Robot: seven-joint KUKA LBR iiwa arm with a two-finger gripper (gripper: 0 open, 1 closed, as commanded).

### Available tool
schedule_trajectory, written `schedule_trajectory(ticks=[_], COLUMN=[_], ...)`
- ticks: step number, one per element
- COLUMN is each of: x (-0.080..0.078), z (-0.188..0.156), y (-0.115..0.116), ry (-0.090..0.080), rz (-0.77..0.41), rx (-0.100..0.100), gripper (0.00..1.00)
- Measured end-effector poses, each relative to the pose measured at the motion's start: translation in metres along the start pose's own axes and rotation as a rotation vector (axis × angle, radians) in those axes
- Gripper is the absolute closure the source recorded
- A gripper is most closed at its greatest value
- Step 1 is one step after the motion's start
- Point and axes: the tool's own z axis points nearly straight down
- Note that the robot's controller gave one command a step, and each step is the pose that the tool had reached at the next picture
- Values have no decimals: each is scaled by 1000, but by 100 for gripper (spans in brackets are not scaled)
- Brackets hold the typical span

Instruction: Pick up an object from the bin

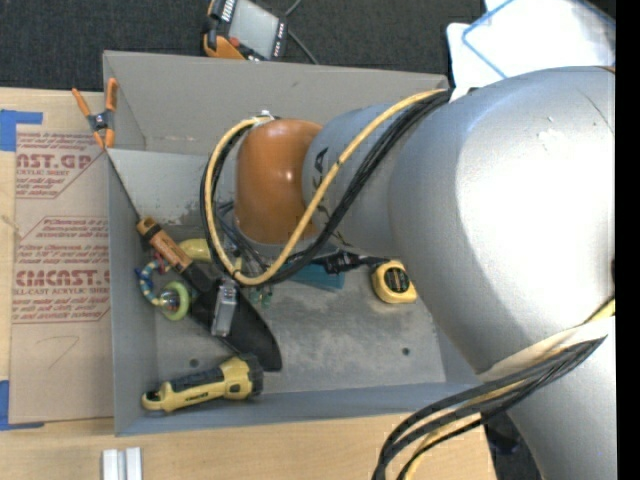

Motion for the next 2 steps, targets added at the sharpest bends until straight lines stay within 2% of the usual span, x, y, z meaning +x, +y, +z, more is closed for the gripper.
schedule_trajectory(ticks=[1, 2], x=[-1, -1], z=[11, 11], y=[-2, -2], ry=[1, 1], rz=[110, 110], rx=[0, 0], gripper=[100, 100])
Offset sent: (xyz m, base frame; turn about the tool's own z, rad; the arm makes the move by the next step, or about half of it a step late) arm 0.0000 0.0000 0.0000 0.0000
